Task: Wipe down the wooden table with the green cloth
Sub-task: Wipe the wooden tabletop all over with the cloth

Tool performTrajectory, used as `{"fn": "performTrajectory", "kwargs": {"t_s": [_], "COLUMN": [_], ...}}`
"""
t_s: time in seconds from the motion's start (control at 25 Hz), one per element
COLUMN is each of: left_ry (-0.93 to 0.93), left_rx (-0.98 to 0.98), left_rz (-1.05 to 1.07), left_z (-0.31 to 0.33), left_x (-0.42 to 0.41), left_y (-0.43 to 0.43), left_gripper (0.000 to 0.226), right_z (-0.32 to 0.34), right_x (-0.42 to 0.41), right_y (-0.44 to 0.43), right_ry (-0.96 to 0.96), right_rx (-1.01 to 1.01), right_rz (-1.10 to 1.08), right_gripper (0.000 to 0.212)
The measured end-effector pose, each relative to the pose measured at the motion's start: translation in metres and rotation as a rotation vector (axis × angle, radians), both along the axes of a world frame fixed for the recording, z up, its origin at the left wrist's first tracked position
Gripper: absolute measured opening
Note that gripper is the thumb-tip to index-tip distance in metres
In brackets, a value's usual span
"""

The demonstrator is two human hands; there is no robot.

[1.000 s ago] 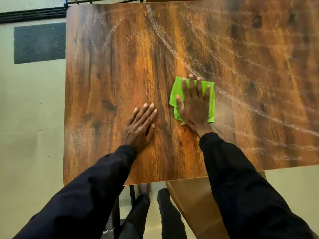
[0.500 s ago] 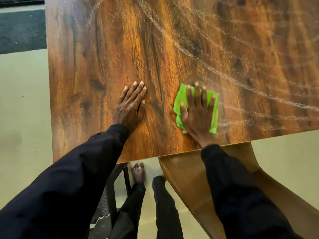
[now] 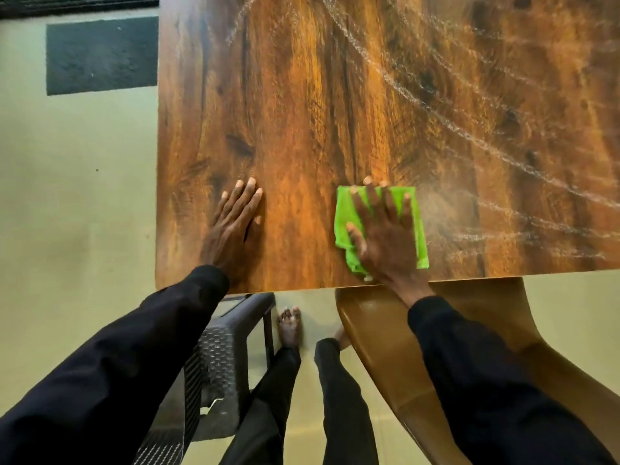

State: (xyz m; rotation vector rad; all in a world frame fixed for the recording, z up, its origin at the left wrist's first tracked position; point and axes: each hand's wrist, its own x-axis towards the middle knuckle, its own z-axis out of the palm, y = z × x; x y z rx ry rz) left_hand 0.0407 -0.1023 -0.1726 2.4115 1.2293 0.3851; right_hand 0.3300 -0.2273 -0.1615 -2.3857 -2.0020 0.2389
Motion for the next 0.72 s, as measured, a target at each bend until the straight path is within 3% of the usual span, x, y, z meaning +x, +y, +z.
{"fn": "performTrajectory", "kwargs": {"t_s": [0.16,0.4,0.48,0.64,0.72], "left_ry": [0.045,-0.006,-0.024,-0.016,-0.021], "left_rx": [0.037,0.084,0.078,0.067,0.067], "left_rz": [0.17,0.264,0.279,0.279,0.278], "left_z": [-0.005,-0.009,-0.008,-0.006,-0.008], "left_x": [-0.064,-0.085,-0.085,-0.086,-0.088], "left_y": [-0.004,-0.006,-0.006,-0.003,-0.004], "left_gripper": [0.055,0.053,0.053,0.052,0.051], "right_z": [0.006,-0.003,-0.003,0.002,0.003], "right_x": [-0.036,-0.105,-0.094,-0.117,-0.147], "right_y": [0.08,0.033,0.026,0.101,0.126], "right_ry": [0.026,0.004,0.007,0.002,0.0], "right_rx": [-0.001,-0.027,-0.022,-0.002,-0.016], "right_rz": [-0.084,0.342,0.316,0.112,0.162], "right_gripper": [0.071,0.072,0.071,0.071,0.072]}}
